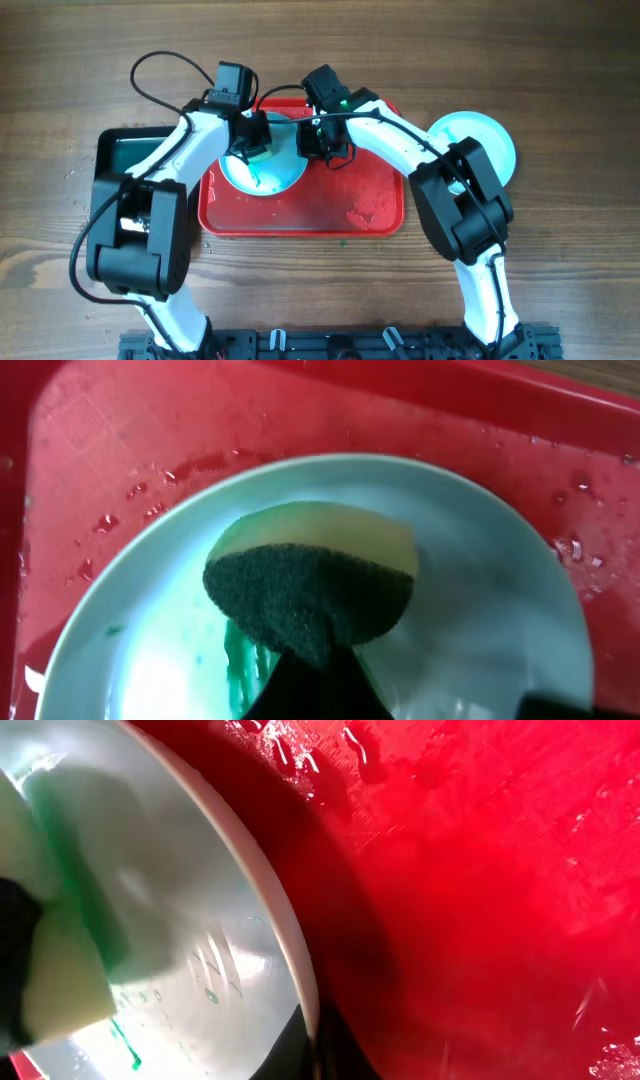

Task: Clean dirty plates on tray and stack at the side
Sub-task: 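Scrub the last plate with the sponge while the right gripper holds its rim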

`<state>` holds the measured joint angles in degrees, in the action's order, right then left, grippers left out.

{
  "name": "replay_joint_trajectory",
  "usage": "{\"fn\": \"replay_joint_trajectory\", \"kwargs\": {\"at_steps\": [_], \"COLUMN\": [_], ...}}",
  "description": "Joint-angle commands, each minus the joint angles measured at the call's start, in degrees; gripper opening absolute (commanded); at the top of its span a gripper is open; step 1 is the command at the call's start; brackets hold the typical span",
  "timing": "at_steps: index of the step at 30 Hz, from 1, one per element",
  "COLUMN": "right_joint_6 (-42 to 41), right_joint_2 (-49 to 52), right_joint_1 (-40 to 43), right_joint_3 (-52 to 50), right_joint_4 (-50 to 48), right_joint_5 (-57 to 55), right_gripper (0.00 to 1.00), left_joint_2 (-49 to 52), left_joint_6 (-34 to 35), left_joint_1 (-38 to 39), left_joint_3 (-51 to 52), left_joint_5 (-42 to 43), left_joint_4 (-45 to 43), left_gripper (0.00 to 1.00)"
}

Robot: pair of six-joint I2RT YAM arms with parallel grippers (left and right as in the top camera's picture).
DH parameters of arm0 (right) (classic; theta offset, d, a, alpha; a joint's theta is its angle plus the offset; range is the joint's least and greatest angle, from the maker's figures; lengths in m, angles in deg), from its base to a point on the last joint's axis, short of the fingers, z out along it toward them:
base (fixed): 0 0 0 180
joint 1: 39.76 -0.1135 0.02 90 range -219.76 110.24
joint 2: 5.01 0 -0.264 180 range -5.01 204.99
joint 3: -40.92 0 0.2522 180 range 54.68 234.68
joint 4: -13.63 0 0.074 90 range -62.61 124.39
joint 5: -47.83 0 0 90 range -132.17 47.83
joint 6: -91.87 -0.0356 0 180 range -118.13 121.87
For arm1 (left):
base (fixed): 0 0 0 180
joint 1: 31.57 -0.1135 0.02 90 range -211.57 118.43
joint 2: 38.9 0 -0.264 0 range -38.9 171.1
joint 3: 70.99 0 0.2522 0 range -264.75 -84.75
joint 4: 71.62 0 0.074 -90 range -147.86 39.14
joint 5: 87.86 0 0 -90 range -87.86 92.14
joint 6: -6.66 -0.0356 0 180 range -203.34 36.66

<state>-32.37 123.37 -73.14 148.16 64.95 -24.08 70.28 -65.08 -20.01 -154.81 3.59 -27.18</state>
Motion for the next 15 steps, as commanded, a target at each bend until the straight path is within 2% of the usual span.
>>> {"fn": "replay_joint_trajectory", "kwargs": {"at_steps": [1,4,6,8,9,10,11,13,14,15], "right_joint_6": [1.27,1.27,1.29,1.25,1.27,1.27,1.29,1.29,1.27,1.27], "right_joint_2": [2.67,2.67,2.67,2.67,2.67,2.67,2.67,2.67,2.67,2.67], "right_joint_1": [-0.20,-0.20,-0.20,-0.24,-0.31,-0.31,-0.31,-0.31,-0.31,-0.31], "right_joint_3": [-0.35,-0.35,-0.35,-0.35,-0.35,-0.35,-0.35,-0.35,-0.35,-0.35], "right_joint_4": [0.13,-0.07,-0.09,-0.24,-0.50,-0.48,-0.48,-0.46,-0.48,-0.48], "right_joint_5": [0.85,0.85,0.83,0.87,0.87,0.87,0.87,0.85,0.85,0.83], "right_gripper": [0.04,0.04,0.04,0.04,0.04,0.04,0.04,0.04,0.04,0.04], "left_joint_2": [-0.20,-0.20,-0.20,-0.20,-0.22,-0.20,-0.22,-0.20,-0.20,-0.20], "left_joint_6": [-1.77,-1.75,-1.77,-1.86,-9.73,-14.95,-17.09,-18.25,-17.55,-12.00], "left_joint_1": [0.11,0.13,0.20,0.20,0.20,0.20,0.20,0.17,0.17,0.17], "left_joint_3": [2.58,4.24,4.96,4.98,4.96,4.96,4.96,4.96,4.96,4.96], "left_joint_5": [-9.38,-11.47,-8.28,1.07,16.50,23.43,25.62,23.15,17.90,8.02], "left_joint_4": [-0.07,0.20,2.69,7.04,10.62,12.41,13.40,13.88,12.96,11.63], "left_gripper": [0.04,0.04,0.04,0.04,0.04,0.04,0.04,0.04,0.04,0.04]}}
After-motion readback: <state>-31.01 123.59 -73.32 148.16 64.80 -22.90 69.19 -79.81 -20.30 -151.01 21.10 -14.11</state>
